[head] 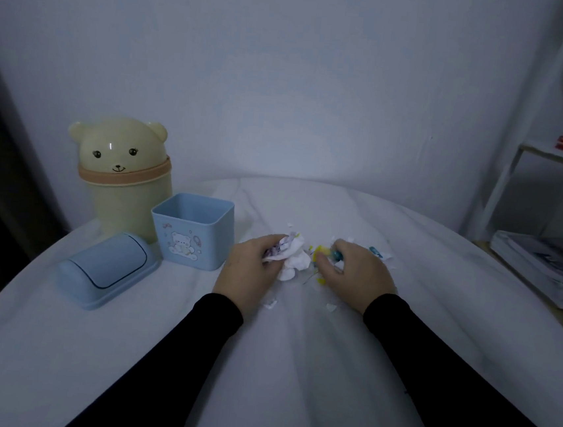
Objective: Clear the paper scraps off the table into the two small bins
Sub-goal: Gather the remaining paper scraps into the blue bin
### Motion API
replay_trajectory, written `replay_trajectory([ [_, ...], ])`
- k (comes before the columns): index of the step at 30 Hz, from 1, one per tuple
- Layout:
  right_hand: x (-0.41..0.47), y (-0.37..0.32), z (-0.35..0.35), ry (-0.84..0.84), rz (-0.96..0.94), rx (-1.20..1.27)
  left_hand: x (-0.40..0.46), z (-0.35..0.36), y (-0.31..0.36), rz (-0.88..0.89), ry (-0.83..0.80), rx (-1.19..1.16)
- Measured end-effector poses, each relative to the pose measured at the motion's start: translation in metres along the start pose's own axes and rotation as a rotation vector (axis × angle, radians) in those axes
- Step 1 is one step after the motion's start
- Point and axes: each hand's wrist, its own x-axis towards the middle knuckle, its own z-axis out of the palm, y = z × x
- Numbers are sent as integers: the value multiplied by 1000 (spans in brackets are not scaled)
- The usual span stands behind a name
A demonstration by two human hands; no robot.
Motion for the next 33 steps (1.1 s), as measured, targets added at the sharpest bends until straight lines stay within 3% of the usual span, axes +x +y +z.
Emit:
replay_trajectory([
  [8, 10, -20, -15, 125, 152, 500, 10, -10, 3, -20, 96, -217],
  [18, 54, -82, -34, 282, 247, 665, 41, -56, -9, 45, 94, -260],
  [24, 85, -149, -13, 223, 198, 842, 67, -103, -30, 54, 154, -395],
  [29, 107, -197, 11, 76, 371, 1213, 70, -125, -51, -20, 135, -444],
  [33, 113, -215, 33, 71, 341, 1223, 71, -132, -61, -48, 178, -253],
])
